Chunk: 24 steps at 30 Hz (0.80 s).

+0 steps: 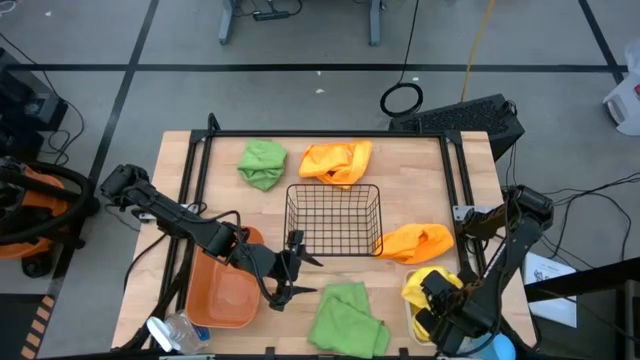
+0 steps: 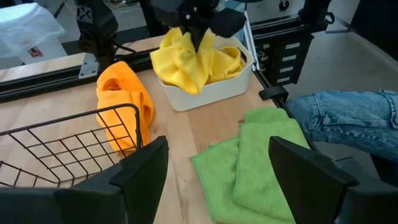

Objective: Sort microfiber towel by color & place in baskets
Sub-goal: Put the yellow microfiber cloth into the white bin

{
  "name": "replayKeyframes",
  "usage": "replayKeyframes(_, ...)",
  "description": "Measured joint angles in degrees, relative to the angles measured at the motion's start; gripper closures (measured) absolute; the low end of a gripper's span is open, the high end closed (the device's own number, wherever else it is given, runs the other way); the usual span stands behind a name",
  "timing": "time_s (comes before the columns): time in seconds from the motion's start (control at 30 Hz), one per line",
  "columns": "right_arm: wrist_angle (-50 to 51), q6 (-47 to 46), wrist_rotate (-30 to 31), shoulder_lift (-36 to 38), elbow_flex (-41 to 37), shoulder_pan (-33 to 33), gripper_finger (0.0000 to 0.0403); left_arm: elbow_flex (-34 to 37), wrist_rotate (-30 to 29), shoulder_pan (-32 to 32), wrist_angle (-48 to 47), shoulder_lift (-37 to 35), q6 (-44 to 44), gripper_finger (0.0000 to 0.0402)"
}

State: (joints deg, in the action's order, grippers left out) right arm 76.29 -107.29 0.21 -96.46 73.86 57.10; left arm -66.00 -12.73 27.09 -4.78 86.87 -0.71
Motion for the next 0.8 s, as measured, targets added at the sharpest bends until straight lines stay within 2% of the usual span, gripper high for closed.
replayKeyframes(0.37, -18.1, 2.0, -0.6, 0.0, -10.5, -1.3, 0.0383, 0.0, 0.0, 0.0, 0.0, 0.0, -0.1, 0.0119)
replayKeyframes(0.8, -23.7, 3.0, -0.6, 0.2, -15.2, -1.5, 0.0382, 0.0, 0.0, 0.0, -0.2, 0.0, -0.1, 0.0119)
